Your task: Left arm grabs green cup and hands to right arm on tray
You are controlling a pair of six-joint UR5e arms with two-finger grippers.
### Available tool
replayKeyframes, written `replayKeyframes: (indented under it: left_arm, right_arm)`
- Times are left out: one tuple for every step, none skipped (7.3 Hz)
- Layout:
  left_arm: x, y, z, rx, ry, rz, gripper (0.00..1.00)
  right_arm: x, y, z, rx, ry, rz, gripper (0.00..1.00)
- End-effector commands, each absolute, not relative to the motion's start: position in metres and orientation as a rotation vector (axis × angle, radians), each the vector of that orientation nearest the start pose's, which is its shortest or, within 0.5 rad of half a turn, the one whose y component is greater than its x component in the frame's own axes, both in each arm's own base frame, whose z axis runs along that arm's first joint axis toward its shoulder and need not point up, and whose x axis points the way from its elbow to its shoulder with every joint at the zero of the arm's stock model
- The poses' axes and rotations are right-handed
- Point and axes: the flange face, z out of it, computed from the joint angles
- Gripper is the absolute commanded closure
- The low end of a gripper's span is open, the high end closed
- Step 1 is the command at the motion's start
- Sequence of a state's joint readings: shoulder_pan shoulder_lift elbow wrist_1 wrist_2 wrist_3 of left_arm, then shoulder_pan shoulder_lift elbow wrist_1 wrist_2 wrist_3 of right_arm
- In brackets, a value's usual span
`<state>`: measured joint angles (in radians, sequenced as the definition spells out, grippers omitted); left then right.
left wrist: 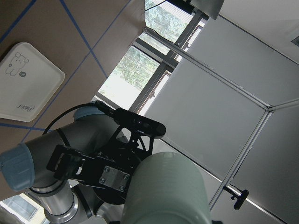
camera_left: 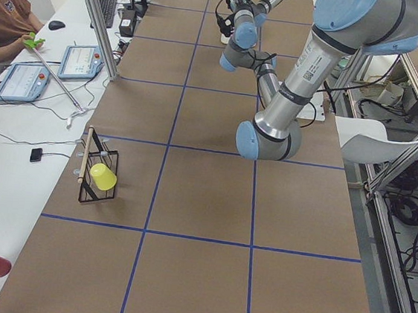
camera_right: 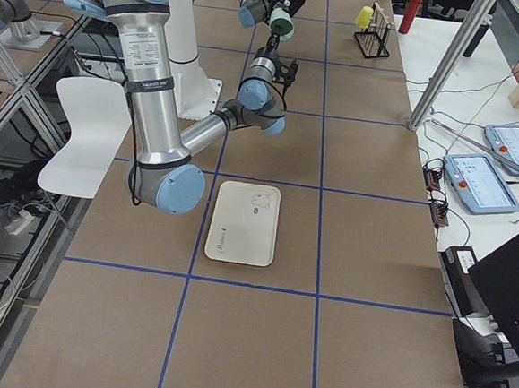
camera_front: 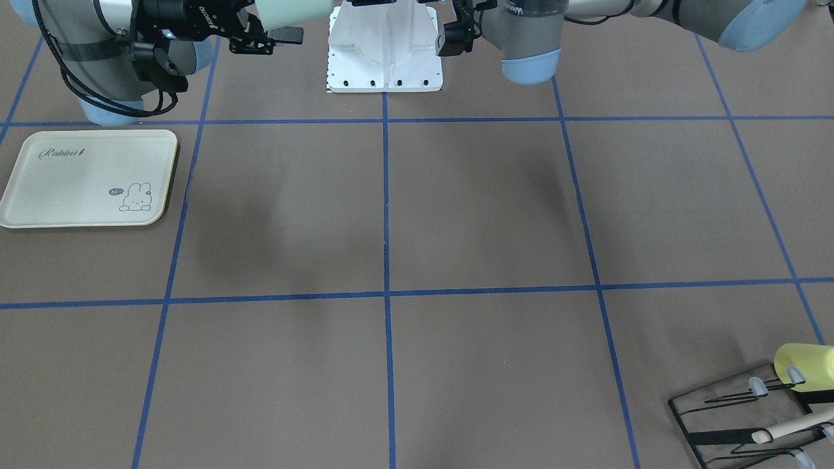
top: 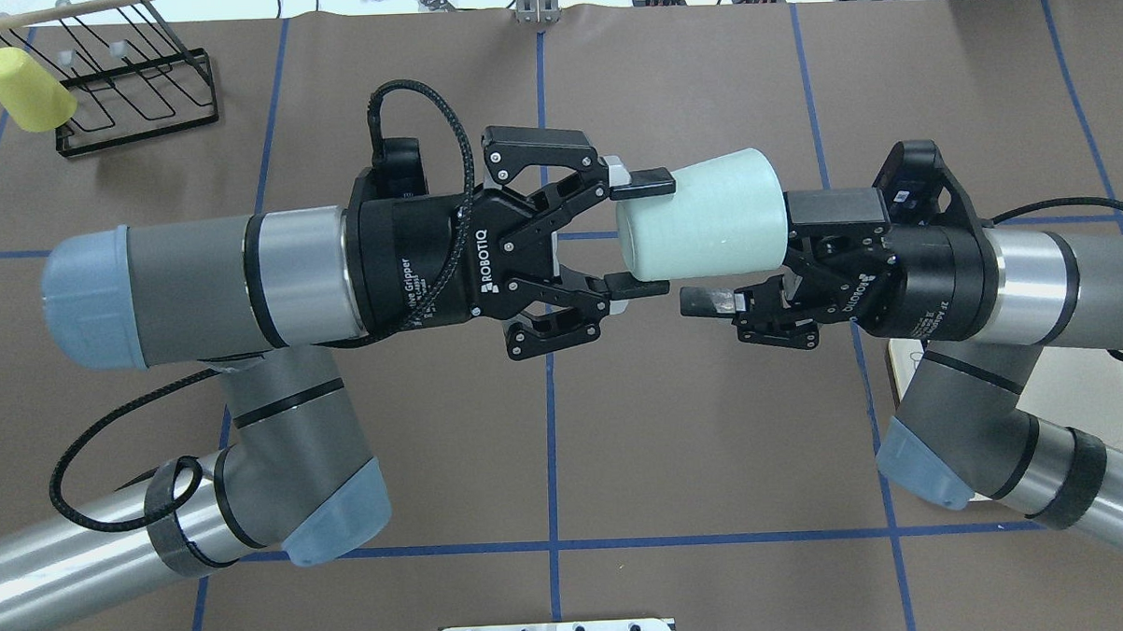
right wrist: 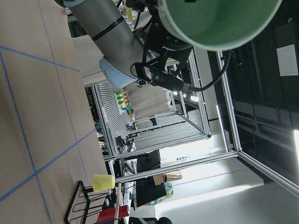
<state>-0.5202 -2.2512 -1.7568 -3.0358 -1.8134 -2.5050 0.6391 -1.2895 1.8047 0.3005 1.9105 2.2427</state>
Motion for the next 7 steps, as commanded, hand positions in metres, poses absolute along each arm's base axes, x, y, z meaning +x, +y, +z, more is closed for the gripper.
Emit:
replayKeyframes:
  left_arm:
    - [0.4041, -0.3519, 0.0552, -0.612, 2.264, -0.453, 1.00]
    - [0.4038, -0.3514, 0.0565, -0.613, 2.262, -0.450, 1.00]
    - [0.4031, -0.3508, 0.0581, -0.615, 2.259, -0.450, 1.00]
    - [0.4037, -0.3511, 0.0585, -0.615, 2.258, -0.451, 1.00]
    - [0.4046, -0.3517, 0.0613, -0.617, 2.252, -0.457, 1.00]
    - [0.4052, -0.3511, 0.0614, -0.618, 2.252, -0.456, 1.00]
    - [0.4052, -0.3511, 0.0614, -0.620, 2.251, -0.457, 1.00]
  right_arm:
    - [-0.3012, -0.3481, 0.2408, -0.195, -2.346, 0.236, 0.52]
    - [-0.3005, -0.3485, 0.2415, -0.194, -2.345, 0.238, 0.60]
    - [-0.3004, -0.3483, 0.2415, -0.194, -2.346, 0.236, 0.61]
    - [-0.3000, -0.3480, 0.2410, -0.193, -2.347, 0.235, 0.61]
    - [-0.3000, -0.3480, 0.2410, -0.193, -2.347, 0.235, 0.61]
    - [-0.2983, -0.3477, 0.2418, -0.190, -2.354, 0.230, 0.61]
    - [-0.2962, -0.3463, 0.2458, -0.199, -2.362, 0.229, 0.68]
